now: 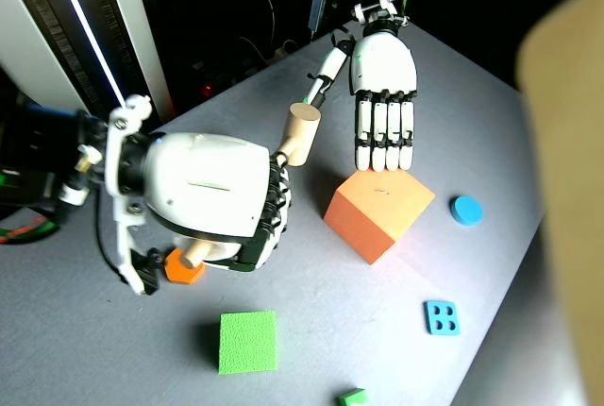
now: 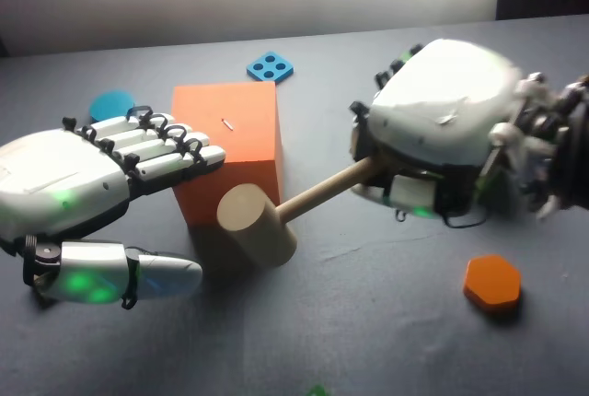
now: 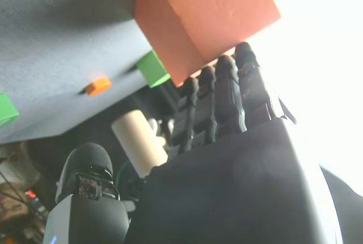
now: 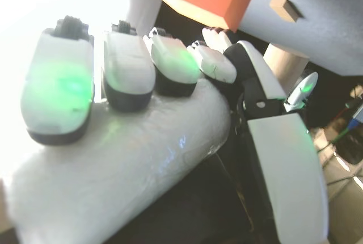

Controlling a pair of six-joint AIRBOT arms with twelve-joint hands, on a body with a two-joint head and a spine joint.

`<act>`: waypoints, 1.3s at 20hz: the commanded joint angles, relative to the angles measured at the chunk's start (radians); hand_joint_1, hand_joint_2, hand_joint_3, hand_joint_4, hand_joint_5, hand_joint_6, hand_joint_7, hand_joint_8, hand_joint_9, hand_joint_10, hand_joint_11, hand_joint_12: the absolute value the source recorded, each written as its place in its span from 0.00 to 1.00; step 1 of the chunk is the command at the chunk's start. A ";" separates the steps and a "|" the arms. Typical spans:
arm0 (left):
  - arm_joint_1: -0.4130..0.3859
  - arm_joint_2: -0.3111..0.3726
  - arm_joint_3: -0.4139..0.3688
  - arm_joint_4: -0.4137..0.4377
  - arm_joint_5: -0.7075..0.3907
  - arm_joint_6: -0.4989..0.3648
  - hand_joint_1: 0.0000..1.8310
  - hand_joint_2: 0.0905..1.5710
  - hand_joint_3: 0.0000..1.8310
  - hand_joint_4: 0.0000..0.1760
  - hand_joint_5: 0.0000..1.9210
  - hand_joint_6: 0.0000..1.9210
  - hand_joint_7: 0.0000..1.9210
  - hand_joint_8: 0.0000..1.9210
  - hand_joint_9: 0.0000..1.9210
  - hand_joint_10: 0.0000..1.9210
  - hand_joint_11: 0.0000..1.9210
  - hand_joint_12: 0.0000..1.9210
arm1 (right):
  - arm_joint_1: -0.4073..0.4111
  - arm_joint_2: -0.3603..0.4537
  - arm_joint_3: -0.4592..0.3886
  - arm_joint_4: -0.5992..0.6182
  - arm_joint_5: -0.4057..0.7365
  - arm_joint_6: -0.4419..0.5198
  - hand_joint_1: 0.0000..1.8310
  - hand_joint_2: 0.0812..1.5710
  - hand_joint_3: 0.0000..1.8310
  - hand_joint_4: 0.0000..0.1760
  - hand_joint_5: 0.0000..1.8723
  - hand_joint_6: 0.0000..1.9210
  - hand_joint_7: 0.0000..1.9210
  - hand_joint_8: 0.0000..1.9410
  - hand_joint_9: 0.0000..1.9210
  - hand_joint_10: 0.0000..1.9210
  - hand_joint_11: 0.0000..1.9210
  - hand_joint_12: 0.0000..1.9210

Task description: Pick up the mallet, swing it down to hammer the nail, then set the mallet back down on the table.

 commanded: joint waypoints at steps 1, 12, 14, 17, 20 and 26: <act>-0.017 0.007 0.007 -0.016 -0.085 -0.007 0.00 0.71 0.00 0.00 0.05 0.00 0.06 0.00 0.05 0.00 0.02 0.05 | 0.003 -0.010 0.015 -0.039 -0.084 0.004 0.28 0.99 0.00 1.00 0.72 1.00 0.85 1.00 0.90 1.00 1.00 1.00; -0.123 0.047 0.018 0.049 -0.056 -0.072 0.00 0.72 0.00 0.00 0.06 0.00 0.06 0.00 0.06 0.00 0.03 0.06 | -0.043 -0.162 0.116 -0.119 -0.088 -0.043 0.24 0.93 0.00 1.00 0.66 1.00 0.69 1.00 0.75 1.00 0.86 1.00; -0.144 0.061 0.012 0.065 -0.039 -0.081 0.00 0.71 0.00 0.00 0.05 0.00 0.06 0.00 0.05 0.00 0.02 0.06 | -0.044 -0.174 0.125 -0.119 -0.081 -0.048 0.25 0.85 0.00 0.78 0.57 1.00 0.58 1.00 0.63 1.00 0.71 1.00; -0.186 0.078 0.012 0.114 -0.016 -0.118 0.00 0.72 0.00 0.00 0.05 0.00 0.05 0.00 0.04 0.00 0.01 0.06 | -0.045 -0.185 0.132 -0.119 -0.082 -0.055 0.24 0.86 0.00 0.00 0.38 1.00 0.43 1.00 0.45 1.00 0.50 1.00; -0.249 0.096 0.011 0.210 0.038 -0.177 0.00 0.72 0.00 0.00 0.05 0.00 0.05 0.00 0.04 0.00 0.01 0.06 | -0.049 -0.188 0.134 -0.119 -0.085 -0.057 0.24 0.85 0.00 0.00 0.35 0.65 0.39 0.75 0.36 0.83 0.32 0.89; -0.298 0.144 -0.019 0.262 0.071 -0.203 0.00 0.72 0.00 0.00 0.06 0.01 0.07 0.01 0.06 0.01 0.02 0.07 | -0.053 -0.188 0.134 -0.123 -0.086 -0.064 0.25 0.81 0.00 0.00 0.39 0.40 0.42 0.43 0.38 0.45 0.28 0.55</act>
